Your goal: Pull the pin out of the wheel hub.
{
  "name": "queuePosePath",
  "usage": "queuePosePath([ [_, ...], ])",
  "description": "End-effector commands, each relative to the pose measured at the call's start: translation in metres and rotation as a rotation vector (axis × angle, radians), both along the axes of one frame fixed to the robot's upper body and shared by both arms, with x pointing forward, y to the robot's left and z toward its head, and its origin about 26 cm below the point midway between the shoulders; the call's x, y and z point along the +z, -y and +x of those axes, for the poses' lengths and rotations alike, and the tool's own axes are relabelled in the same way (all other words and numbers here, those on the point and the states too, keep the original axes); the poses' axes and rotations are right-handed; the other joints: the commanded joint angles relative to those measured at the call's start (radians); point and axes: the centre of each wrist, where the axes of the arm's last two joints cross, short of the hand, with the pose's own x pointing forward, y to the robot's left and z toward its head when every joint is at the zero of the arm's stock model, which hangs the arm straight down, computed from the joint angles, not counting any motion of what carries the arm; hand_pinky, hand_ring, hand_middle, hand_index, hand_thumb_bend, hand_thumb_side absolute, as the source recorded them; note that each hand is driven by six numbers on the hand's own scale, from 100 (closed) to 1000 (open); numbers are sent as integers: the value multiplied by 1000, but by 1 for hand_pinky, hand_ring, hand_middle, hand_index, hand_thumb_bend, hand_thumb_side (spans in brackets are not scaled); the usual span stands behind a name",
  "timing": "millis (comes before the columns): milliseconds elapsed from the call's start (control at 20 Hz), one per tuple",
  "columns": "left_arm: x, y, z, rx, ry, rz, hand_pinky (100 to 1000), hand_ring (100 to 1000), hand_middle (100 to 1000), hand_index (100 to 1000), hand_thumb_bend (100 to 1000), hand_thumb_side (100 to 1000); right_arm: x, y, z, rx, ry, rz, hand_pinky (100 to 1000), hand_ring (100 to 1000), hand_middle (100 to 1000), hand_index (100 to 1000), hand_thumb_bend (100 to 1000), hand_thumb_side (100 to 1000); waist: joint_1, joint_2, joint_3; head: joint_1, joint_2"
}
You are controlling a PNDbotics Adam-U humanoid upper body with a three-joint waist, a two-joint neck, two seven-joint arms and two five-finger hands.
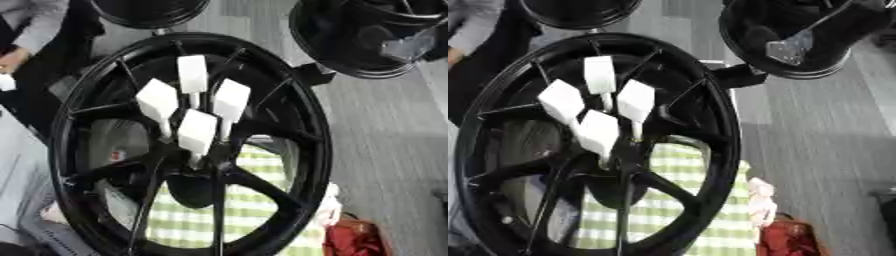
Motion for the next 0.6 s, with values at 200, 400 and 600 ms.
queuePosePath([
  [200,12,-1,-4,0,26,29,823,844,876,879,878,782,11,-9,-2,54,22,-46,959,913,851,837,235,239,4,-21,1,-4,5],
  [400,12,0,-4,-4,26,29,822,844,874,878,880,782,11,-22,6,92,1,-75,957,912,850,842,227,294,3,-23,3,-10,5],
  [600,13,2,-4,-13,26,30,822,845,873,878,880,782,7,-38,19,131,-22,-126,956,912,850,843,233,314,2,-24,9,-17,5],
])
